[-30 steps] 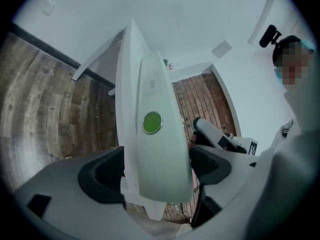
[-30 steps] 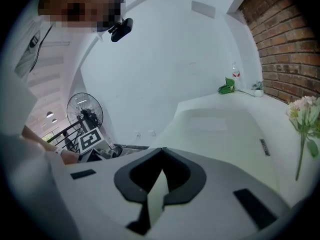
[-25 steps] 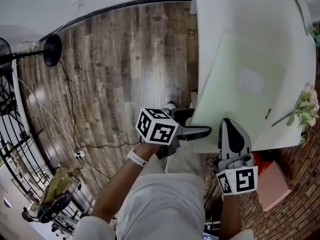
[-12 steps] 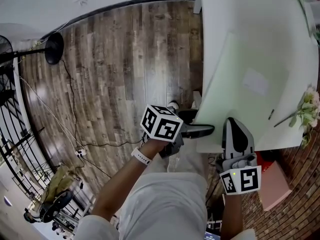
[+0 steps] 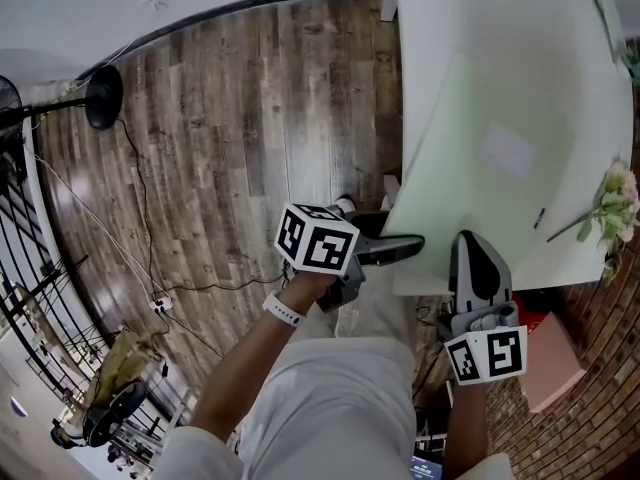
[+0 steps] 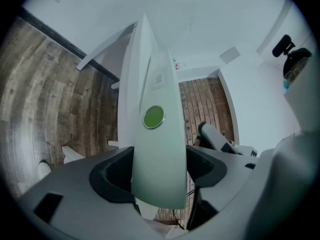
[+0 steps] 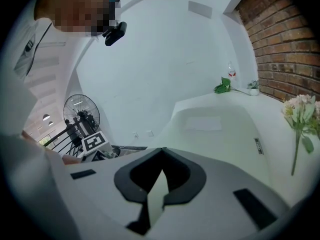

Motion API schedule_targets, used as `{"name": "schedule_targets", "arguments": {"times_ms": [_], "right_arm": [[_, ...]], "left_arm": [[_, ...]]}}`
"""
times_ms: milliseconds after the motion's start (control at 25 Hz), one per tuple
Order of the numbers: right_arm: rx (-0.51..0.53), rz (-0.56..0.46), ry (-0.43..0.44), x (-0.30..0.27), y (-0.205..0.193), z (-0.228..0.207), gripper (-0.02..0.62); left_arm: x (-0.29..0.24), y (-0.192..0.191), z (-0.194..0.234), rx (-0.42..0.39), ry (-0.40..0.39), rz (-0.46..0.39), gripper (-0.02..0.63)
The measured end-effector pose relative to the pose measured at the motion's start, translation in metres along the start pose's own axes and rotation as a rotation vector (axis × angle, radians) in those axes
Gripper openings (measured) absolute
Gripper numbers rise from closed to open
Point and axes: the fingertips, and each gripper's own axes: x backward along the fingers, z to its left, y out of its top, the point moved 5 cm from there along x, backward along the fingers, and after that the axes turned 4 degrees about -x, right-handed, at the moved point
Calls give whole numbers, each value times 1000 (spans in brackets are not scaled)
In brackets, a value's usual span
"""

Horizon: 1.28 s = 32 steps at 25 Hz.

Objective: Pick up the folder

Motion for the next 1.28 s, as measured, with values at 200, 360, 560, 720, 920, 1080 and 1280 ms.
{"name": "schedule_targets", "arguments": {"times_ms": [200,360,560,720,920,1080,1280], "right_arm": [[-1,-15,-9,5,3,0,5],[-1,-36,-8,9,9,9,5],[9,-61,-4,20,19,15,5],[10,-77,-10,29,23,17,5],[18,-102,-16,47,30,25,5],[17,-119,-21,55,36,31,5],[16,-150,-28,70,38,39,5]], "left_arm": [[15,4,-11,5,0,-35,310],[22,5,-16,-3,12,-50,310],[26,5,-29,-5,34,-83,290],[32,7,-38,-3,38,-114,279],[36,0,-63,5,-20,-159,258],[36,-2,-70,4,-16,-170,259],[41,-9,-84,3,-40,-183,255]]}}
